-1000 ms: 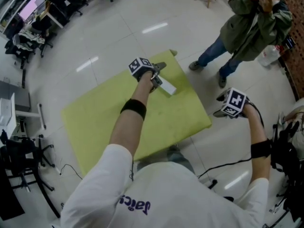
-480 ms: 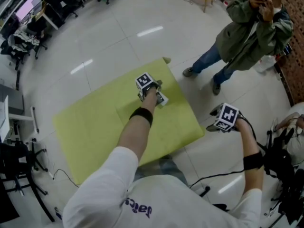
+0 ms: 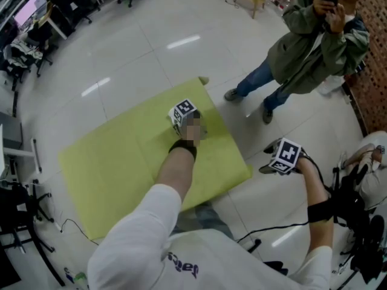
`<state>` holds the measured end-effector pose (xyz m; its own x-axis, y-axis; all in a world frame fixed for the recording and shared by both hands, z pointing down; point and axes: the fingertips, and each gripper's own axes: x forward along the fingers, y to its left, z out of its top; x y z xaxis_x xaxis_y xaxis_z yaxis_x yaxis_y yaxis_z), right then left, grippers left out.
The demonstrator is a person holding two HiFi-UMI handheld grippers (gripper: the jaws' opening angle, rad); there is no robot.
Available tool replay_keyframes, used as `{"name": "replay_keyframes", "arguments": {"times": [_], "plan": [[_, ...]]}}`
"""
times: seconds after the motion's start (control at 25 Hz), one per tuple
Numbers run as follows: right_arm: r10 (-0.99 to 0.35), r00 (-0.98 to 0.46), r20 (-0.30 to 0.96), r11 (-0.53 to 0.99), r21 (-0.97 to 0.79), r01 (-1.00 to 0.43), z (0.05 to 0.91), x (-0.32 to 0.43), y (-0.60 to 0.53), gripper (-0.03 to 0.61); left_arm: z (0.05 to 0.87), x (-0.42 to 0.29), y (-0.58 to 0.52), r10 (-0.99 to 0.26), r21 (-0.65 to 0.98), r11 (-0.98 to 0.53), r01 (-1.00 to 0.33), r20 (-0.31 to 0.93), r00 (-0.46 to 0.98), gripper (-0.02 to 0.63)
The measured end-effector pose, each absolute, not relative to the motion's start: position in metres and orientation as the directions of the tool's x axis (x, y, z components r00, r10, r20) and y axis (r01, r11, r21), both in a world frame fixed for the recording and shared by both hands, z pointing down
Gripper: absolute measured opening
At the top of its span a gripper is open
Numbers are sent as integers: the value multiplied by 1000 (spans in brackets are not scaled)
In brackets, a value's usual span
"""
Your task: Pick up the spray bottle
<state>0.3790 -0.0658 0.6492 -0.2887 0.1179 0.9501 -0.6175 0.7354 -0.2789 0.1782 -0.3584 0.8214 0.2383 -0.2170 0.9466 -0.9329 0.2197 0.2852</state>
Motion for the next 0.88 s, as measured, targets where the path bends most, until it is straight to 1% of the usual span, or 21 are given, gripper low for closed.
{"name": "replay_keyframes", "arguments": {"times": [0.04, 0.08, 0.16, 0.2, 0.32, 0.44, 0.56, 0.72, 0.88], "plan": [[115, -287, 951, 736, -276, -619, 647, 379, -65, 342, 823, 174, -359, -216, 258, 219, -941, 953, 210, 525], [113, -284, 952, 736, -272, -620, 644, 380, -65, 342, 824, 169, -359, -213, 224, 220, -950, 961, 178, 501], [108, -279, 954, 738, -265, -621, 639, 383, -65, 342, 825, 157, -357, -199, 165, 208, -964, 972, 123, 322], [107, -280, 954, 739, -264, -619, 638, 384, -65, 342, 825, 155, -356, -188, 158, 186, -970, 975, 123, 287], [109, -284, 953, 745, -268, -611, 639, 387, -63, 342, 821, 163, -352, -157, 219, 99, -971, 967, 202, 278], [110, -276, 955, 752, -262, -605, 641, 385, -65, 342, 808, 173, -358, -182, 281, 38, -959, 945, 270, 278], [110, -271, 956, 766, -255, -590, 640, 372, -70, 342, 786, 178, -367, -229, 286, -62, -956, 928, 292, 278], [112, -259, 960, 796, -242, -555, 638, 355, -78, 342, 760, 180, -395, -345, 256, -182, -949, 888, 305, 277], [102, -253, 962, 815, -227, -533, 631, 339, -89, 342, 728, 182, -398, -378, 294, -273, -916, 842, 384, 276]]}}
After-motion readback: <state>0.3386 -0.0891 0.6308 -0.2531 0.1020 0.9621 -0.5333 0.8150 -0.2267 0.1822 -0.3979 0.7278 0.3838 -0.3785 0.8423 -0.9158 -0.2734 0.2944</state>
